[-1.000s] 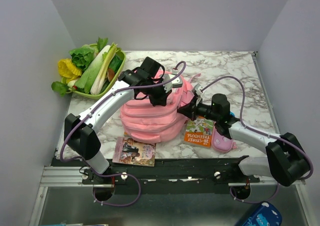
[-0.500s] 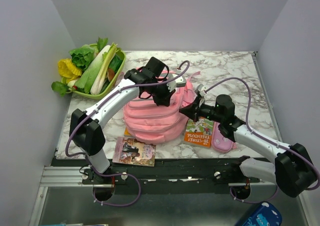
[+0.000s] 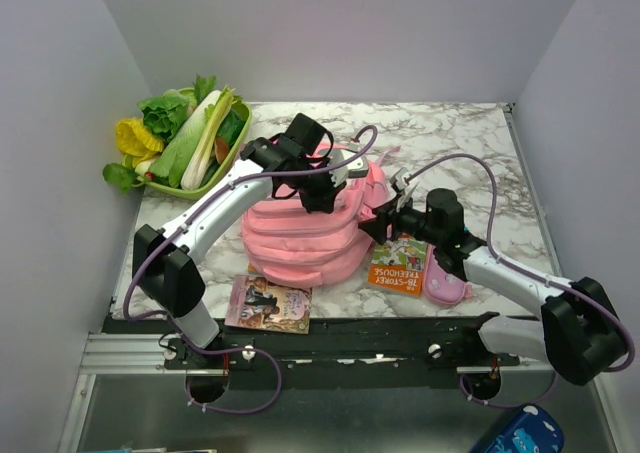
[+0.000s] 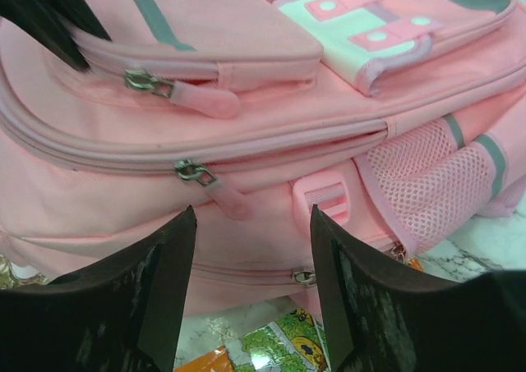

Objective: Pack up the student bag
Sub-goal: Unzip the student bag at the center of the board.

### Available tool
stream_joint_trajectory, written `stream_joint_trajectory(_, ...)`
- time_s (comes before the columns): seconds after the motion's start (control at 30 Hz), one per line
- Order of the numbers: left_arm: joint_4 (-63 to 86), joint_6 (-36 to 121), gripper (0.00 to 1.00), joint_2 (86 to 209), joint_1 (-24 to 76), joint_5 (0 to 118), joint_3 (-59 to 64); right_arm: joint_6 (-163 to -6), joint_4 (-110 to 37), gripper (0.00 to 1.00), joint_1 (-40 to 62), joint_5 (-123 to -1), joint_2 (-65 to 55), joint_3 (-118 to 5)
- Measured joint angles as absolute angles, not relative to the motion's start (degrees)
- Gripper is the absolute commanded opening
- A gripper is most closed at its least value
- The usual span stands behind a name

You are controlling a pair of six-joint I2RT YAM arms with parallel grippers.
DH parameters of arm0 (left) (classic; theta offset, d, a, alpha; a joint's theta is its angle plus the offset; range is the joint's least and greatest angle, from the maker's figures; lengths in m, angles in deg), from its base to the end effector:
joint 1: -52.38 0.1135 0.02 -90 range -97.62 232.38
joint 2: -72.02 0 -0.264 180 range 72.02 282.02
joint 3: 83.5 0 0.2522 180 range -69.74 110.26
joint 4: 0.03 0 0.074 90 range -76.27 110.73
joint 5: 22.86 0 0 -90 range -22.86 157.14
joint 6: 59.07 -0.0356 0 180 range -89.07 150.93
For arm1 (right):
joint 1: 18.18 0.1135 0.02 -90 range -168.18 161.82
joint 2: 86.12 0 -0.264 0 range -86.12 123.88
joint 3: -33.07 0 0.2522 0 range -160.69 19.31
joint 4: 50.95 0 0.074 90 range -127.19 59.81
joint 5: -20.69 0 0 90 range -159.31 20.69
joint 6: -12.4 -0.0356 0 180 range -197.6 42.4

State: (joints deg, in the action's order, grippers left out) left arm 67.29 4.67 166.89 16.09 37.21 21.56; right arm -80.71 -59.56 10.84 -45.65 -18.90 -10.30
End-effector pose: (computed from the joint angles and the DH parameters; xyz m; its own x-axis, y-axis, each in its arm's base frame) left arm 0.2696 -0.2200 0.3331 -0.2836 0.6840 -0.6721 0.9553 0.2628 -0.1357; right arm 0.2128 0.1344 0.2269 -0.2720 -0.0941 -0.9577 -0.7693 0.6191 0.1577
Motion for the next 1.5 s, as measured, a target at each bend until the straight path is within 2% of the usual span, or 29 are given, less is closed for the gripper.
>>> stream_joint_trajectory(0.27,70.38,2.44,0.0,165.31,16.11,38.28,21.59,-80.74,-63.65,0.69,10.84,-41.03,-13.15,-10.3)
stream_joint_trajectory(0.53,70.7,2.26,0.0,165.31,16.11,38.35,21.61,-82.68,-70.73,0.67,10.73,-37.62,-10.09,-10.3)
stream_joint_trajectory(0.63,70.7,2.37,0.0,165.34,16.11,38.35,21.69,-83.64,-73.22,0.62,10.73,-36.18,-8.21,-10.3)
stream_joint_trajectory(0.73,70.79,2.59,0.0,165.36,16.11,38.35,21.83,-84.41,-75.36,0.51,10.73,-34.63,-6.16,-10.3)
stream_joint_trajectory(0.83,70.94,2.74,0.0,165.44,16.11,38.35,22.39,-85.19,-76.83,0.36,10.73,-33.54,-5.2,-10.3)
stream_joint_trajectory(0.87,70.94,2.85,0.0,165.47,16.11,38.35,22.53,-85.09,-77.09,0.27,10.73,-33.38,-5.2,-10.3)
stream_joint_trajectory(0.97,70.86,2.92,0.0,165.47,16.16,38.39,22.77,-85.11,-77.31,0.14,10.71,-33.21,-5.39,-10.3)
stream_joint_trajectory(1.2,70.77,2.98,0.0,165.58,16.16,38.28,22.81,-83.62,-73.94,0.01,10.73,-33.82,-9.52,-9.79)
stream_joint_trajectory(1.5,70.66,3.16,0.0,165.58,15.87,37.97,22.81,-82.03,-67.28,0.01,10.73,-34.15,-13.83,-9.84)
